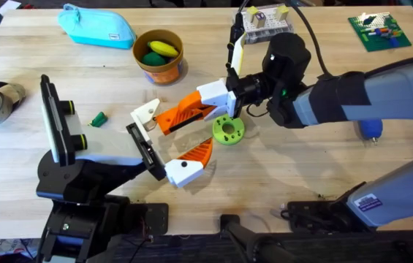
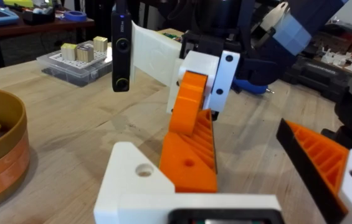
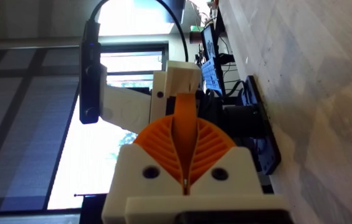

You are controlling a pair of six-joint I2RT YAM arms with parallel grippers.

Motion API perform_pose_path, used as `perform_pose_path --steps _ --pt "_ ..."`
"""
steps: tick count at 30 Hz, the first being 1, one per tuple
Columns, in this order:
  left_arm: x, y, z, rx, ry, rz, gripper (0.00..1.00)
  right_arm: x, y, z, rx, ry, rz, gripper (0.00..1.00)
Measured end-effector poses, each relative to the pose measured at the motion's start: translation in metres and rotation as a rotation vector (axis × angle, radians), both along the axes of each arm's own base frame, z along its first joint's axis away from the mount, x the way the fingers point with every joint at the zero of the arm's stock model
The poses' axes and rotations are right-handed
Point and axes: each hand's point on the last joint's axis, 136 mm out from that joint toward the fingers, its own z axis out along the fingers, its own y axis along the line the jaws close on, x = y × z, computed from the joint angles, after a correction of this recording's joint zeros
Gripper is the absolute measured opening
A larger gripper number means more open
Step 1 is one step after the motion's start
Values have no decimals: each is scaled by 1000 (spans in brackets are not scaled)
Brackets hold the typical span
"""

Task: Pick up the gripper from the table and insert it into the empty holder that is missing its gripper. Then pick up a screw, insert it into the mounting hole, and use the screwdriver to tighten it. Finally, clean up the table by picking up the vegetable and placing it into the bucket.

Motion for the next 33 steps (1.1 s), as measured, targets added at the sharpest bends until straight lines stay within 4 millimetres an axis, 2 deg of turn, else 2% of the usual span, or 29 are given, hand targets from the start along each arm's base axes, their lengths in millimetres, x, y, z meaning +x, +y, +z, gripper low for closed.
perform_pose_path --steps 14,23,33 --pt "0 0 -5 6 27 2 990 0 -1 6 9 20 0 13" --pt "-2 -1 -5 -4 47 -13 990 6 1 -5 -39 97 -40 14" --pt "-2 -1 -5 -9 54 -14 990 16 14 -4 -87 121 -29 14"
